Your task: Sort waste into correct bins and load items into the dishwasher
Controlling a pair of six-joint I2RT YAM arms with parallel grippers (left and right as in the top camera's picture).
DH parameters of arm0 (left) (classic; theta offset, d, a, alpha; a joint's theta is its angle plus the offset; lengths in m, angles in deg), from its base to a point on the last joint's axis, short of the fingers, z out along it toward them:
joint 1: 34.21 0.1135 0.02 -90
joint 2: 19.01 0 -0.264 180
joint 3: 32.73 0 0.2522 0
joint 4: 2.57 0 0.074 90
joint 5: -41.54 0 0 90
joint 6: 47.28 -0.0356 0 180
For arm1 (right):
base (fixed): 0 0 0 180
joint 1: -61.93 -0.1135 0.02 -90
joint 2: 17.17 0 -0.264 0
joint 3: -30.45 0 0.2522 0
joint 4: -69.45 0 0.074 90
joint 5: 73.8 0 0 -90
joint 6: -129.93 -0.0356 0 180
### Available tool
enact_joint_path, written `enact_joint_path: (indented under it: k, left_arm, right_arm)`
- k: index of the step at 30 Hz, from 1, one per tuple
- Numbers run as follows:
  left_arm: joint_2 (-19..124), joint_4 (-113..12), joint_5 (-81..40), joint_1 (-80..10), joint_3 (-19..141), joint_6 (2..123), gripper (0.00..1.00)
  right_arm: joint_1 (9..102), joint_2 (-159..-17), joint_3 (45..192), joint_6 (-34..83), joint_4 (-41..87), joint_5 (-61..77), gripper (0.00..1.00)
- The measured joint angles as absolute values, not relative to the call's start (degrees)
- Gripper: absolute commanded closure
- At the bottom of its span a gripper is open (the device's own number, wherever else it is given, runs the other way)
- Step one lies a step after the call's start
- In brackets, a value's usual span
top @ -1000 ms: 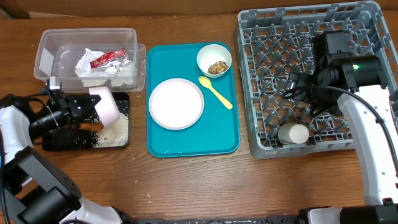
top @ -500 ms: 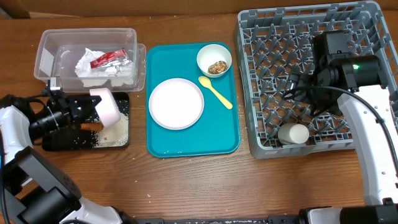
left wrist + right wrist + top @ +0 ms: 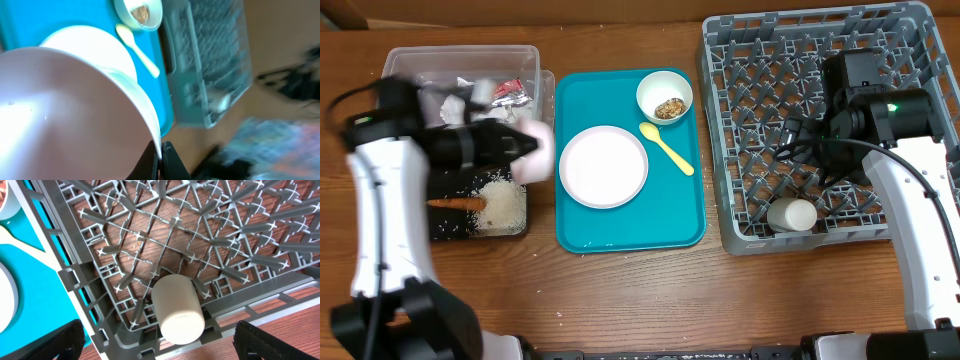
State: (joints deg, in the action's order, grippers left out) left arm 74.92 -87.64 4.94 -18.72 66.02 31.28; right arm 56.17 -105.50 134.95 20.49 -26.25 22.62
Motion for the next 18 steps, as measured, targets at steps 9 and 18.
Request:
enact_joint_path:
  k: [9, 18]
  left_arm:
    - [77.07, -81.36, -28.63, -57.78, 66.32, 40.39, 0.96]
    - [91.03, -77.47, -51.34, -79.38, 66.30, 43.89, 0.96]
  right_arm:
    - [56.17, -105.50, 134.95, 20.47, -26.31, 22.62, 0.02]
    - [56.17, -105.50, 134.95, 20.49, -26.29, 22.62, 0.02]
